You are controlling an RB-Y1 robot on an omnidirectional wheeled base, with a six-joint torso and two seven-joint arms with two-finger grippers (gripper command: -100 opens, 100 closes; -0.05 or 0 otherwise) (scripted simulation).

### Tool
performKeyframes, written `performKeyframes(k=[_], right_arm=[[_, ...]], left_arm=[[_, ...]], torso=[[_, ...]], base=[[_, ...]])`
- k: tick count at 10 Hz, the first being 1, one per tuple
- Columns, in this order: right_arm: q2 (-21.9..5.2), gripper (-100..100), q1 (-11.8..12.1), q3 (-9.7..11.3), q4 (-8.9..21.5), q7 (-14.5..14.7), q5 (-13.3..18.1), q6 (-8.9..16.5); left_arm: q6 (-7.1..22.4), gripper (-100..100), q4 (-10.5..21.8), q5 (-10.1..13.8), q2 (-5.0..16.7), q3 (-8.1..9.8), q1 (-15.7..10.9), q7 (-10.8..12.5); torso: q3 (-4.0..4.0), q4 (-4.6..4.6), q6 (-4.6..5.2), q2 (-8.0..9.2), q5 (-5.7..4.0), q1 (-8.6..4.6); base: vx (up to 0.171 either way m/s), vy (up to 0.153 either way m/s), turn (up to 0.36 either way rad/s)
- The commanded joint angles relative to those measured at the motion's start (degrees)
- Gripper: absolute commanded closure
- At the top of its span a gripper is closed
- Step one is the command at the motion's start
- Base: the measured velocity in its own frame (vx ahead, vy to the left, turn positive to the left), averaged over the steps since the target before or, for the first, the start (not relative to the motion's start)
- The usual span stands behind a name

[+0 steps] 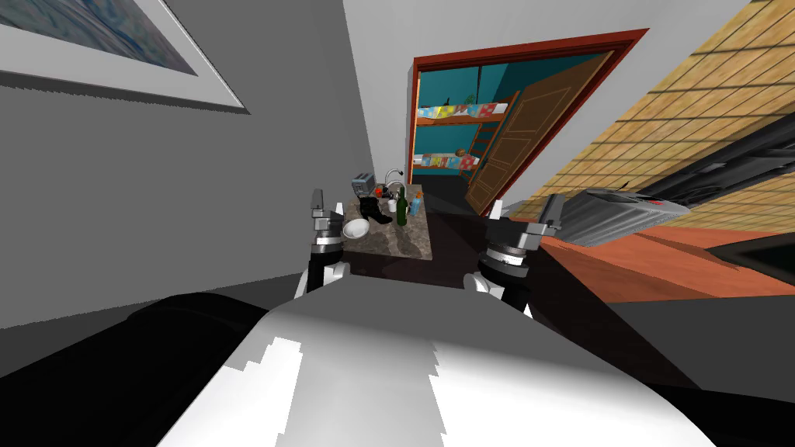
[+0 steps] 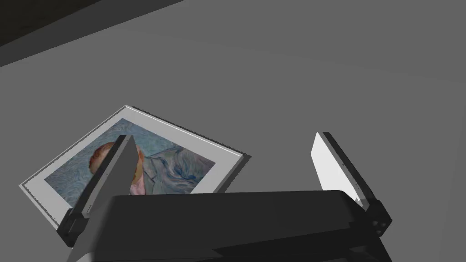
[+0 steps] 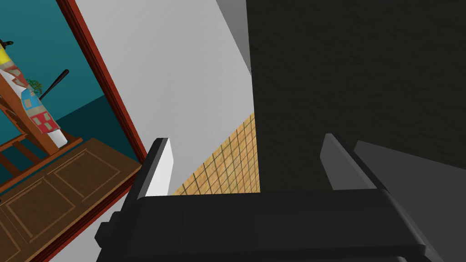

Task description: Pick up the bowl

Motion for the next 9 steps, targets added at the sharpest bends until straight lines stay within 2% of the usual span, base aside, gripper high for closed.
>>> performKeyframes(k=[1, 5, 6, 7, 8, 9], right_arm=[[0.00, 0, 0.00, 0.00, 0.00, 0.00, 0.00, 0.00], [0.00, 0, 0.00, 0.00, 0.00, 0.00, 0.00, 0.00], [0.00, 0, -0.01, 0.00, 0.00, 0.00, 0.00, 0.00], [0.00, 0, 0.00, 0.00, 0.00, 0.00, 0.00, 0.00], [0.00, 0, 0.00, 0.00, 0.00, 0.00, 0.00, 0.00], [0.00, 0, 0.00, 0.00, 0.00, 0.00, 0.00, 0.00]], left_arm=[[2.03, -100, -0.04, 0.47, 2.62, 1.00, -0.02, 0.55], [8.32, -100, -0.08, 2.07, 6.61, 4.43, -0.06, 2.42], [9.04, -100, -0.08, 2.07, 6.61, 4.43, -0.06, 2.42], [11.24, -100, -0.08, 2.61, 7.45, 5.59, -0.06, 3.05], [11.40, -100, -0.08, 2.61, 7.45, 5.59, -0.06, 3.05], [13.75, -100, -0.09, 3.18, 8.23, 6.85, -0.07, 3.73]], torso=[[0.00, 0.00, 0.00, 0.00, 0.00, 0.00], [0.05, 0.02, 0.01, 0.09, -0.01, -0.05], [0.05, 0.02, 0.01, 0.09, -0.02, -0.08], [0.03, 0.01, 0.00, 0.06, -0.01, -0.06], [0.03, 0.01, 0.00, 0.05, -0.01, -0.05], [0.02, 0.01, 0.00, 0.04, -0.01, -0.03]], base=[[-0.006, -0.009, -0.044], [-0.020, -0.019, -0.064], [-0.011, -0.017, -0.019], [-0.009, -0.015, -0.046], [-0.009, -0.011, -0.023], [-0.011, -0.017, -0.055]])
